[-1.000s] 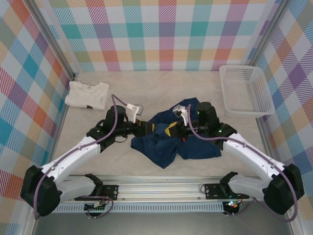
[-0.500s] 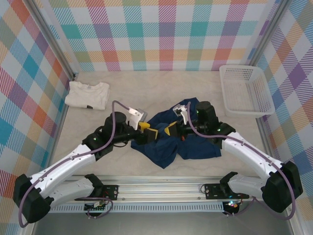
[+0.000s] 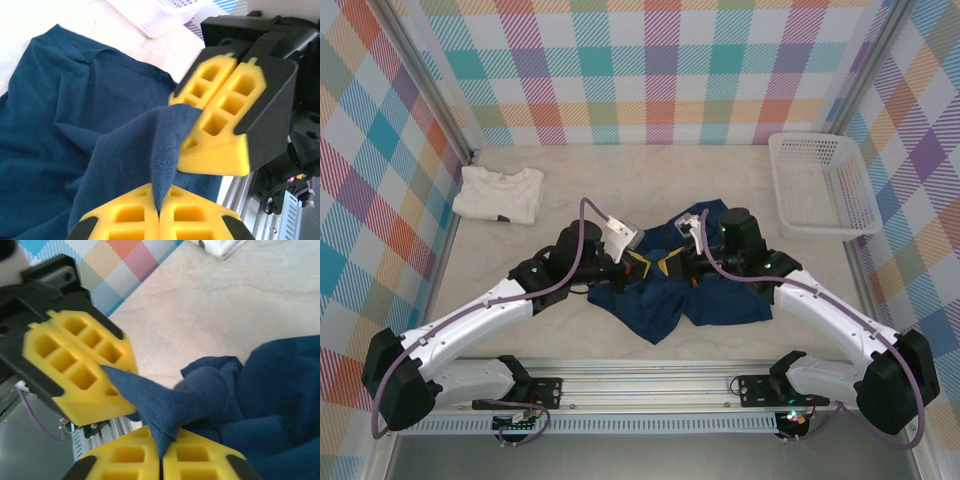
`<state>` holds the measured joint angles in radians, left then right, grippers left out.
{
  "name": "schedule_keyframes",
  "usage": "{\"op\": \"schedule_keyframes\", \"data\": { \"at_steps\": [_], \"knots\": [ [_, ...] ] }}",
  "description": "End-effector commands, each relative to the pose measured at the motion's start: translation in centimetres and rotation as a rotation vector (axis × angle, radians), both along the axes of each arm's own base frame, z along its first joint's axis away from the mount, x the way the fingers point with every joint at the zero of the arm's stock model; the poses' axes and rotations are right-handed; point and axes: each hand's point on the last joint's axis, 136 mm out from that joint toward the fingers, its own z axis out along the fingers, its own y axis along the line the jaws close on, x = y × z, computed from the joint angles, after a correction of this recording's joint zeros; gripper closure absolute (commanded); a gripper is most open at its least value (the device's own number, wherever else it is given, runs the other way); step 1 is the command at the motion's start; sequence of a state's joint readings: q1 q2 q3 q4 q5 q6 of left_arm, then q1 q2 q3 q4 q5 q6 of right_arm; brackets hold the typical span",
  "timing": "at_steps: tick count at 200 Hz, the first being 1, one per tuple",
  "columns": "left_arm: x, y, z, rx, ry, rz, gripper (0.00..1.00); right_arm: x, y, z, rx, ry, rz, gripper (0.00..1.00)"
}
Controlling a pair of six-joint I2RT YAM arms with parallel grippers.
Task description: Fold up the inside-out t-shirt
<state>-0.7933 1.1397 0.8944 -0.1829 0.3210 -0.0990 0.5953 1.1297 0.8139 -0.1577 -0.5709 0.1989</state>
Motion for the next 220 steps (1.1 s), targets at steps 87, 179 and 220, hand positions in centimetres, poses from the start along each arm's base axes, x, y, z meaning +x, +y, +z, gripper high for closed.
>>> {"op": "schedule_keyframes", "data": {
  "at_steps": [87,179,220],
  "knots": [
    [-3.1,0.3,5.8,-0.052,0.050,-0.149,0.91,-2.3,0.0,3.9,0.015,-0.328,0.140,0.38],
    [-2.8,-1.1,5.8,-0.128,0.075,-0.191,0.77,-2.1,-0.7,-0.9,-0.043,-0.134,0.055,1.00],
    [1.6,1.8,2.7,-0.062,0.055,0.112,0.58,-3.3,-4.4,-6.3,-0.144,0.075,-0.154,1.00]
  ]
}}
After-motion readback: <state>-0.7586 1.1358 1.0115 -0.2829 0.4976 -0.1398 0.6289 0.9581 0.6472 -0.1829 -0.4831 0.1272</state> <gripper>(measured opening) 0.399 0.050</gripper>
